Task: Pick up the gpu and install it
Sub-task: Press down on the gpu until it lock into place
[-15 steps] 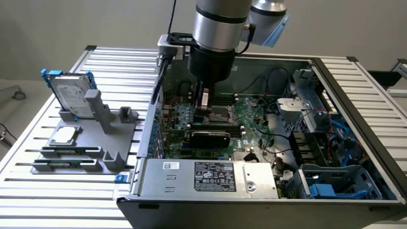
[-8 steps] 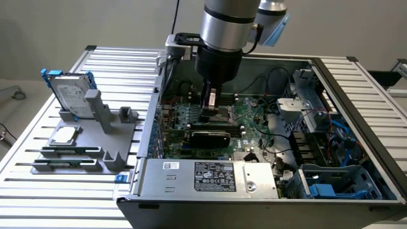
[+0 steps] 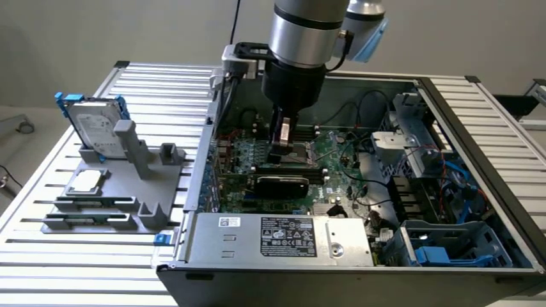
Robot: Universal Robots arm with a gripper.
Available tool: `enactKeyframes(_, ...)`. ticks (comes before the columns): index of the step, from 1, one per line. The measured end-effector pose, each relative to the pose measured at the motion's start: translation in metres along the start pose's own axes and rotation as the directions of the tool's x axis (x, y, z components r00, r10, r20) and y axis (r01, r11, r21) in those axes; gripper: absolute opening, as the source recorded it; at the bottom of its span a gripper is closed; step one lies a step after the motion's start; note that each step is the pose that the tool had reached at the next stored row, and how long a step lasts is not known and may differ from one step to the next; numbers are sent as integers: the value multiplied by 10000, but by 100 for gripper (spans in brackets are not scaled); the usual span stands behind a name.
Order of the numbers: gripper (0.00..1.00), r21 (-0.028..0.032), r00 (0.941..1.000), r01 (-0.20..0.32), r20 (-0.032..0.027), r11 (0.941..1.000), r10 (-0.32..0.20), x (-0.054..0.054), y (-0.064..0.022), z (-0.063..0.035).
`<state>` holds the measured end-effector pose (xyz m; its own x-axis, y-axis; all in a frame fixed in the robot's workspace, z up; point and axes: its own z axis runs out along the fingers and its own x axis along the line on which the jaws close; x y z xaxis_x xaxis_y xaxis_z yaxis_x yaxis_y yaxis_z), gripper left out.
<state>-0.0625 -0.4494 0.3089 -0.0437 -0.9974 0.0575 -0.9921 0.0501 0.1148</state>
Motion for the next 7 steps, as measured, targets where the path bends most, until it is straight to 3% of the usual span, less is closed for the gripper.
enactKeyframes(7, 11, 0, 10000, -1, 7, 10000, 1, 1, 2, -17)
